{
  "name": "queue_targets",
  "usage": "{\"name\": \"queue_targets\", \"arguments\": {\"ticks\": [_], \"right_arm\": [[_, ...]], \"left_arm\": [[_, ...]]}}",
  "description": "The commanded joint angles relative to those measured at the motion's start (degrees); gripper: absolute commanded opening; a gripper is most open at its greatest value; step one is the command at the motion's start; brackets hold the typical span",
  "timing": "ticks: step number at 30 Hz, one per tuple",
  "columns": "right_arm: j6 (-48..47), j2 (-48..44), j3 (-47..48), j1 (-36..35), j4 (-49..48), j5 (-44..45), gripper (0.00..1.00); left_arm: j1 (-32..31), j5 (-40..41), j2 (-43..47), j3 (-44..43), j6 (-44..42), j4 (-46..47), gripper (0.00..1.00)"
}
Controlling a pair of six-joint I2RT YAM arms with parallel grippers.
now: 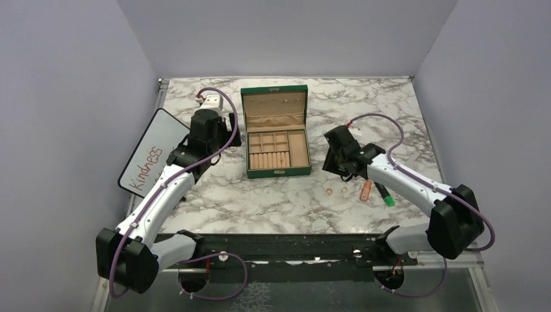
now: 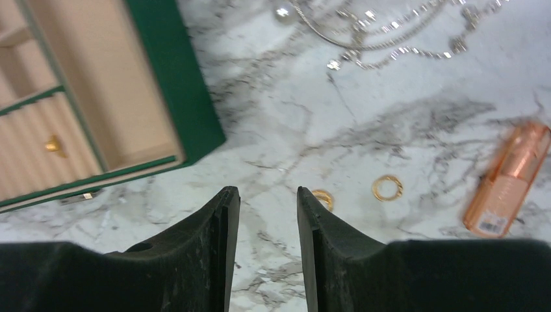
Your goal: Organize the mixed jewelry
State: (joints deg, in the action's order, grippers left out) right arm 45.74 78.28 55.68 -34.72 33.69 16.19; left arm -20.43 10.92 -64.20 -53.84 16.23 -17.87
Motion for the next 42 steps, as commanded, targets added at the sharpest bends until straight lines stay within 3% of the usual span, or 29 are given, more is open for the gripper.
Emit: {"name": "queue_targets", "arguments": {"ticks": [1, 9, 17, 42], "right_arm": [[6.3, -0.2, -4.6, 1.3, 6.3, 2.9, 0.42], [5.8, 2.8, -8.4, 5.9, 6.3, 2.1, 0.39], [0.2, 2.7, -10.6, 9.5, 4.3, 1.1, 0.29], [-8.7, 4.6, -15.9, 13.2, -7.0, -7.5, 0.23]], "left_arm": [[-0.1, -2.5, 0.1, 0.6, 0.6, 1.9, 0.85], [-0.1, -2.9, 0.1, 0.8, 0.9, 2.1, 0.85], [-0.1, -3.7, -0.2, 0.9, 1.3, 2.4, 0.85], [-0.1, -4.7, -0.8, 1.0, 2.0, 2.9, 0.85]]}}
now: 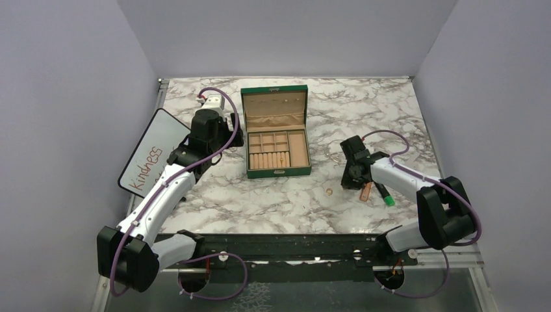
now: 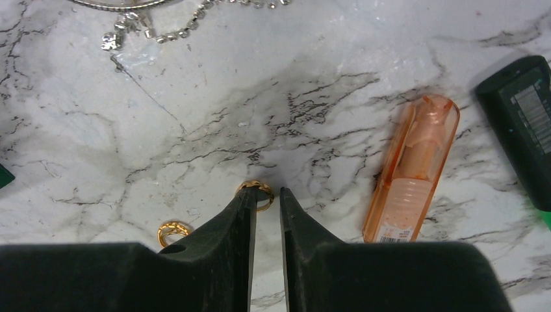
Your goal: Organize the mixed jewelry
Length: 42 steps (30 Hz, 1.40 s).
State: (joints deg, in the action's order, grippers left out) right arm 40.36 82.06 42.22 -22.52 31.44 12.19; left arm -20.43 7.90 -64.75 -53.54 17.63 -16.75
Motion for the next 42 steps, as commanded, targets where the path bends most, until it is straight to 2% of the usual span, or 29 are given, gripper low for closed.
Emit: {"name": "queue_targets", "arguments": {"ticks": [1, 4, 10, 17, 24, 32, 36, 42], "right_arm": [[-3.6, 1.0, -2.7, 1.2, -4.8, -3.8, 0.22], [-3.6, 1.3, -3.3, 1.5, -5.0, -4.5, 0.17], [-1.7, -0.5, -4.0, 1.5, -4.7, -4.7, 0.01], [2.1, -6.5, -7.4, 1.5, -9.0, -7.3, 0.01], [11.7, -15.7, -12.8, 1.5, -17.0, -14.7, 0.01], [21.2, -23.6, -16.5, 1.5, -22.8, -21.9, 0.01], [24.2, -25.3, -17.3, 1.5, -24.2, -24.6, 0.01], [28.1, -26.7, -18.2, 1.5, -25.8, -29.0, 0.01]], "left_arm": [[-0.1, -1.8, -0.2, 0.7, 0.7, 1.9, 0.85], [-0.1, -2.2, -0.3, 0.7, 1.0, 2.2, 0.85], [-0.1, -7.6, -0.7, 1.2, 1.9, 4.2, 0.85], [-2.1, -23.0, -4.4, 1.0, 8.0, 9.7, 0.85], [-13.7, -22.4, -10.8, -1.1, 16.0, 15.5, 0.89], [-21.2, -22.9, -19.1, 1.4, 29.4, 29.0, 0.89], [-24.0, -22.5, -22.6, 1.9, 33.8, 34.3, 0.81], [-28.5, -15.4, -23.6, 4.0, 39.5, 38.8, 0.6]]}}
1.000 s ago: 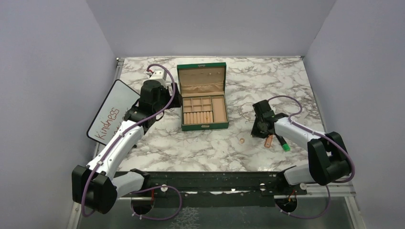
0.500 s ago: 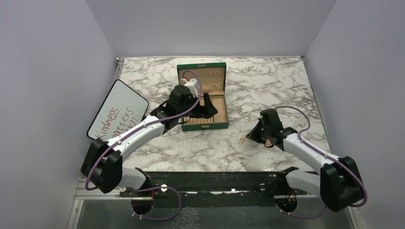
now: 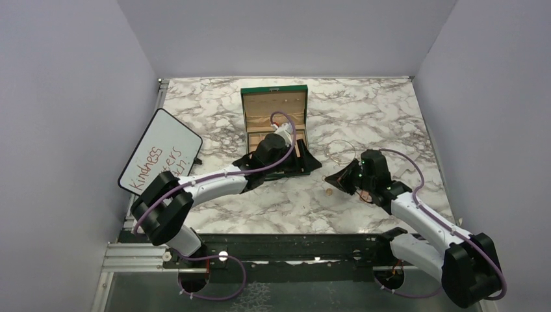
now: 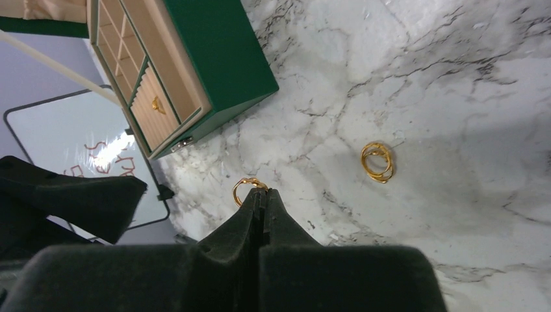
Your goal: Organize the mixed jewelry
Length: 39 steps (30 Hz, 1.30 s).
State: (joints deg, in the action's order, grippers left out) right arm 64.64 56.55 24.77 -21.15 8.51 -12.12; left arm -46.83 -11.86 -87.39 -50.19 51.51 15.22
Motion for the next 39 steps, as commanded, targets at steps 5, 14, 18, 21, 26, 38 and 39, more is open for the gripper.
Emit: {"name": "queue_targets", "arguments": {"ticks": [5, 14, 18, 21, 26, 38, 39], "right_arm": [[6.1, -2.1, -0.9, 0.2, -4.6, -7.0, 0.01], [7.0, -2.1, -0.4, 0.1, -5.5, -7.9, 0.01], [8.0, -1.8, -0.8, 0.2, -6.9, -8.7, 0.01], [8.2, -1.4, -0.8, 0.1, -7.5, -9.2, 0.01], [8.4, -1.5, -0.9, 0.2, -7.7, -9.6, 0.01], [5.6, -2.3, -0.1, 0.2, -6.1, -8.8, 0.2], [4.9, -2.9, 0.3, 0.2, -5.3, -8.4, 0.3]], "left_arm": [[-2.5, 3.7, -3.0, 1.7, 7.4, 7.6, 0.57], [-3.2, 3.6, -3.9, 4.2, 9.6, 9.5, 0.53], [-3.5, 2.2, -4.5, 4.5, 9.8, 11.1, 0.46], [-4.2, 2.2, -4.8, 4.6, 9.1, 11.9, 0.41], [-4.6, 2.3, -5.7, 4.5, 9.0, 13.0, 0.33], [-4.6, 4.2, -4.5, 3.9, 6.0, 12.7, 0.0], [-4.4, 4.1, -4.1, 3.9, 5.7, 12.5, 0.0]]}}
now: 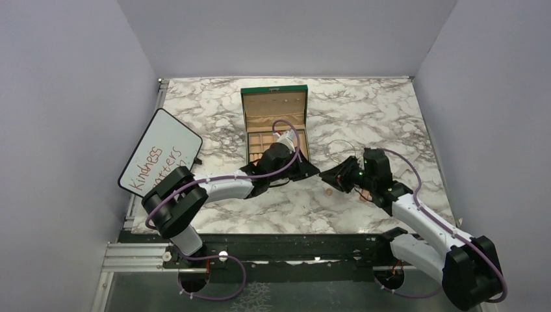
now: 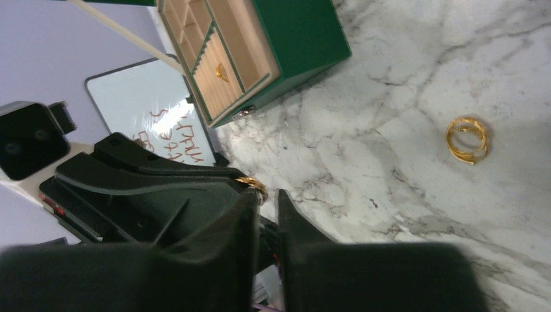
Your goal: Organize the mixed jewelry
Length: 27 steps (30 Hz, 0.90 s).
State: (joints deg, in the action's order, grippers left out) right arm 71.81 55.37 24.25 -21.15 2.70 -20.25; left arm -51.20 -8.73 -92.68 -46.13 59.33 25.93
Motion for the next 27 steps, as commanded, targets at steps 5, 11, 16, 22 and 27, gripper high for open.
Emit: {"name": "queue_targets", "arguments": {"ticks": [5, 11, 16, 22, 27], "right_arm": [[-4.9, -7.6, 1.2, 0.2, 1.5, 0.3, 0.55], [-3.9, -11.6, 1.5, 0.2, -4.7, -4.1, 0.62], [-1.0, -11.6, 1.3, 0.2, -12.1, -7.8, 0.62], [-2.0, -12.3, 2.5, 0.2, -24.4, -13.2, 0.58], [-4.5, -11.7, 5.7, 0.2, -26.4, -16.2, 0.55]], "left_arm": [[2.1, -2.3, 2.9, -0.9, -3.3, 0.9, 0.0], [5.6, -15.7, 4.3, -4.5, -3.4, 0.5, 0.0], [9.0, -26.7, 6.8, -7.6, -0.3, 0.6, 0.0], [12.4, -37.8, 9.5, -9.3, 3.2, 0.7, 0.0], [12.9, -44.2, 10.5, -11.7, 2.5, 0.9, 0.0]]}}
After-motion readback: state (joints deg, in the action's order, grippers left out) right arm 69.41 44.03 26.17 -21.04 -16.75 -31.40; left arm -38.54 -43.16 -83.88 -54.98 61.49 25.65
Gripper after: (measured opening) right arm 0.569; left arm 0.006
